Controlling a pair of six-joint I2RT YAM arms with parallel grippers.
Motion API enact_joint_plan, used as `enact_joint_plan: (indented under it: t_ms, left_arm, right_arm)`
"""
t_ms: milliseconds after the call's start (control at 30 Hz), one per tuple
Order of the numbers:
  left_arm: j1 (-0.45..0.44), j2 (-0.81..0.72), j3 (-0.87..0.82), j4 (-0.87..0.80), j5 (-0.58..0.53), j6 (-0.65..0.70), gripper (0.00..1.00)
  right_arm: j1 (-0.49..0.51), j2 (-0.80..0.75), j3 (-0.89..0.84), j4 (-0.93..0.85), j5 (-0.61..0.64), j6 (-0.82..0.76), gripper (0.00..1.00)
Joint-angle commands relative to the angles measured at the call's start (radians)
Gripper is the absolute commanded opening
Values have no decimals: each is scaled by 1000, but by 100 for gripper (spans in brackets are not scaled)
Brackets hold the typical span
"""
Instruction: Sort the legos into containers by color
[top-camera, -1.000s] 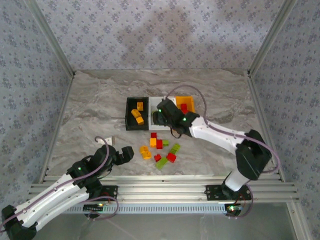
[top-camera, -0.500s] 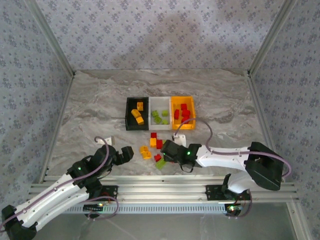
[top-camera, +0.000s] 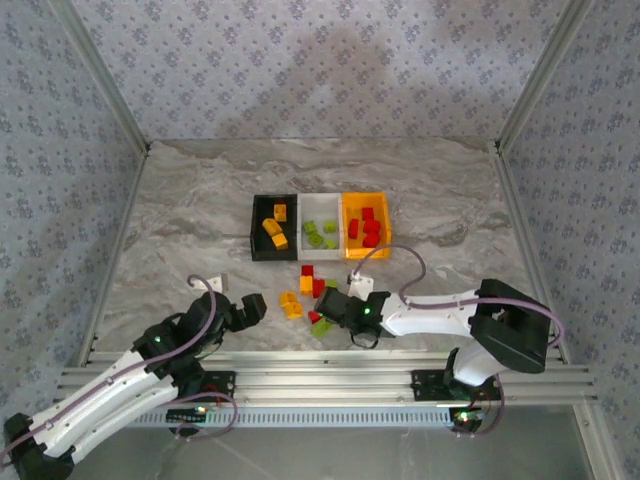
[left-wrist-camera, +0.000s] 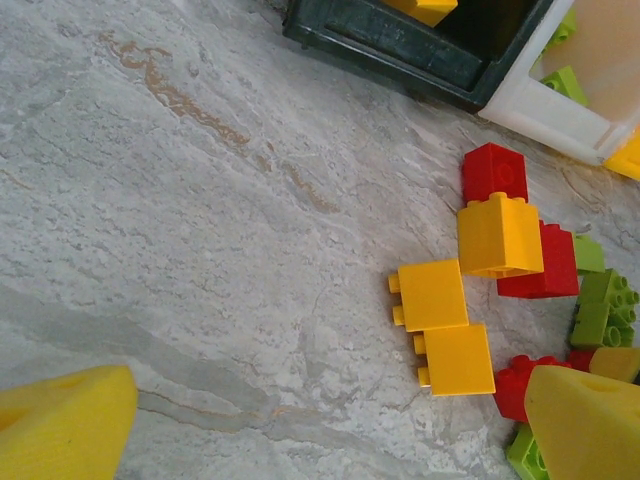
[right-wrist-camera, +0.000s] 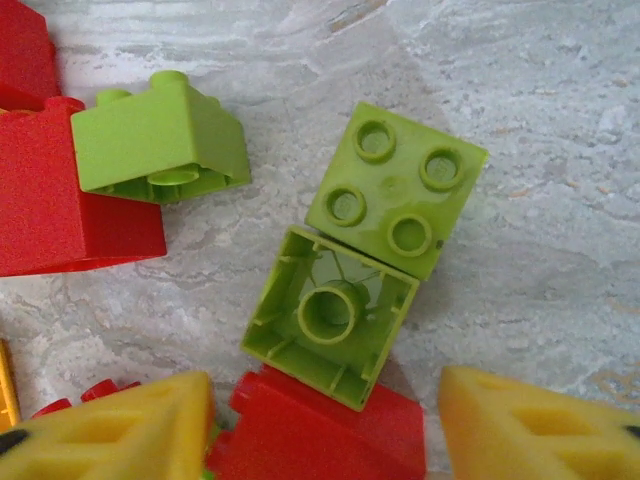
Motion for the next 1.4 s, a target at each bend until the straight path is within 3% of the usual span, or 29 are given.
enact_joint_plan:
  t_ms: [0,267,467,633,767,900,1233,1267,1367]
  left_arm:
    - [5,-14,-6,7,-9,-14,100]
    - [7,-13,-6,8,-3,-13,100]
    - [7,-11,-4,22,0,-12,99]
    - [10,-3,-1,32,0,-3,100]
    - [10,8,1,36,4,0,99]
    - [10,14,5,32,10,0,99]
    - [12,28,21,23,22,2,99]
    - [11,29,24,20,20,5,100]
    - [11,38,34,7,20,10,100]
  right_arm:
    - [-10,-39,-37,-63,12,41,48]
    - [-13,-202,-116,-128,27,26,31]
    - [-25,-373,-111,-248,40,-47,27]
    - [-200,-464,-30,-230,-28,-272,25]
    - [-353,-371,97,-164,-89,-436,25]
    - [-483,-181,215,-75,-130,-521,25]
    - [-594,212,502,-9,-111,-640,30]
    - [-596,223,514,-10,-111,-638,34]
    - [-600,222,530,-12,-106,-631,60]
